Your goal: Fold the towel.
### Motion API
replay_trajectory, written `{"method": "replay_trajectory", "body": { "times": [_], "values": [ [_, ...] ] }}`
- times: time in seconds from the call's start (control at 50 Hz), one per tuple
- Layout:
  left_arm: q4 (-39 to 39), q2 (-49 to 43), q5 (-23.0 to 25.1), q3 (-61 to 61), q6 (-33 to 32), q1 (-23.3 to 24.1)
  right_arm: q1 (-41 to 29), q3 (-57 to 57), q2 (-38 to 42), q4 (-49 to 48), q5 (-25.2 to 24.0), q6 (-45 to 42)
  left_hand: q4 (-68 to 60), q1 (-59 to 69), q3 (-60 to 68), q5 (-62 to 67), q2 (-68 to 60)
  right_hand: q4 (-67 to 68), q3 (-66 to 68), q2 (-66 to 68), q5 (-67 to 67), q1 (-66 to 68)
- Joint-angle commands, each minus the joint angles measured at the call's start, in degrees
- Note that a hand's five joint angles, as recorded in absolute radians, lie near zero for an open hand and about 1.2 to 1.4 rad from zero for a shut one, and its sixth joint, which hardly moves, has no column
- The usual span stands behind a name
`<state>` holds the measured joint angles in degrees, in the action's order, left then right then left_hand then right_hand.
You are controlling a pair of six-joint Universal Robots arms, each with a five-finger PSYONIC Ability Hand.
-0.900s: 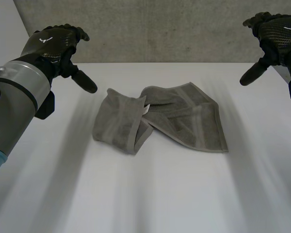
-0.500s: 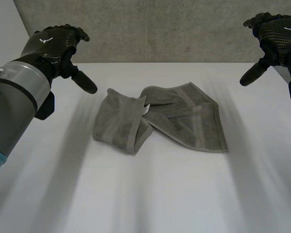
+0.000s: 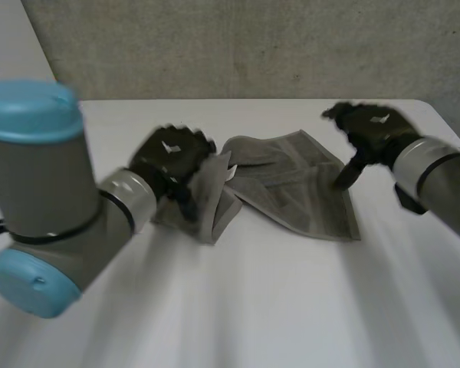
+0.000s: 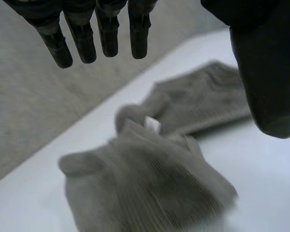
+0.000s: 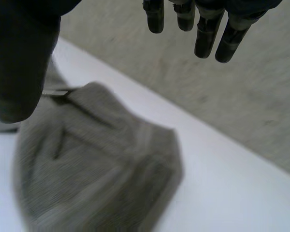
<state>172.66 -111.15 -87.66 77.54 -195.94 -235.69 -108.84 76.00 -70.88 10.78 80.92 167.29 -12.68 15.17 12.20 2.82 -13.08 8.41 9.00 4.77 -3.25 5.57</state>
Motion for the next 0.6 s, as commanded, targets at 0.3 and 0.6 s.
{"method": "replay_trajectory", "body": {
  "times": [0.3, 0.6],
  "values": [
    [13.2, -13.9, -0.6, 2.4, -8.1, 4.7, -3.1, 1.9, 17.3, -10.8, 0.6, 2.3, 2.7, -5.3, -2.2, -2.8, 3.2, 1.6, 1.0, 0.6, 3.3, -0.2],
    [19.6, -17.8, -4.3, 2.9, -19.5, 5.7, -5.9, -0.6, 23.4, -13.9, 0.5, 8.7, 2.7, -5.3, -2.2, -2.8, 3.2, 1.6, 1.0, 4.1, 3.3, 3.3]
  ]
}}
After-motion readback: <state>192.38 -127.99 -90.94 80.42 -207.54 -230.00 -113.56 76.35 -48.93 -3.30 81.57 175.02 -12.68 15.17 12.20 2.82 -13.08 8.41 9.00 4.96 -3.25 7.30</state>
